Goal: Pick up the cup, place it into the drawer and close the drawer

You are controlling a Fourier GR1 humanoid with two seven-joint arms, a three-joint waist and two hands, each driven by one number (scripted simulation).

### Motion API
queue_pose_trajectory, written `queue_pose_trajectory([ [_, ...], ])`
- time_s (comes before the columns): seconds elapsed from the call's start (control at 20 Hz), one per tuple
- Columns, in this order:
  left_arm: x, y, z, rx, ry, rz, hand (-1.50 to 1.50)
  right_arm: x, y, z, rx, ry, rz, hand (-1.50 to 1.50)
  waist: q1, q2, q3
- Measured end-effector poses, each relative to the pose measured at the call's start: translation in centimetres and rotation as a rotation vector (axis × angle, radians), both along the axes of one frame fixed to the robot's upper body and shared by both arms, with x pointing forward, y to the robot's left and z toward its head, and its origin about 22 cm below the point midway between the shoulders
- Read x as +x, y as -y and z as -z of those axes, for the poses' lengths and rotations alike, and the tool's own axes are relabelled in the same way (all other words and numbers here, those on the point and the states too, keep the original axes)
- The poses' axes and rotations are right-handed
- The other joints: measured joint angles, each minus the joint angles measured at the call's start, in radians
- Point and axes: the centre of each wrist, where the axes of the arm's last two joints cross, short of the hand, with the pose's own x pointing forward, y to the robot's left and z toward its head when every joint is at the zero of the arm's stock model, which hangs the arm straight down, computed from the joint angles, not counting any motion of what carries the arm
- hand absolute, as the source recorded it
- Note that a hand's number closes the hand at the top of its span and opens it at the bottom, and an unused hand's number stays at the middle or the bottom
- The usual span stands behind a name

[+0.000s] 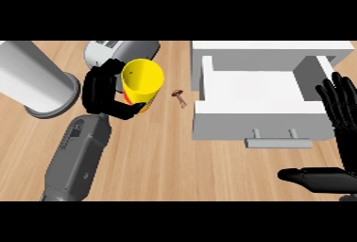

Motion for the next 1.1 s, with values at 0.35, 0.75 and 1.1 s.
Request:
queue_pose_trajectory([
  [0.35,1.6,5.8,-7.6,0.074,0.02,0.049,1.5,0.4,0.8,-0.2,0.009,0.0,0.006,-1.5,-0.006,0.003,0.0],
  [0.75,2.9,12.0,-13.4,0.152,-0.012,0.039,1.5,0.6,1.3,0.3,0.012,0.003,-0.009,-1.5,-0.021,0.007,0.0],
  [1.1,4.1,15.3,-14.4,0.17,-0.106,0.037,1.5,1.5,1.1,-0.2,0.011,0.011,-0.012,-1.5,-0.031,0.011,0.0],
])
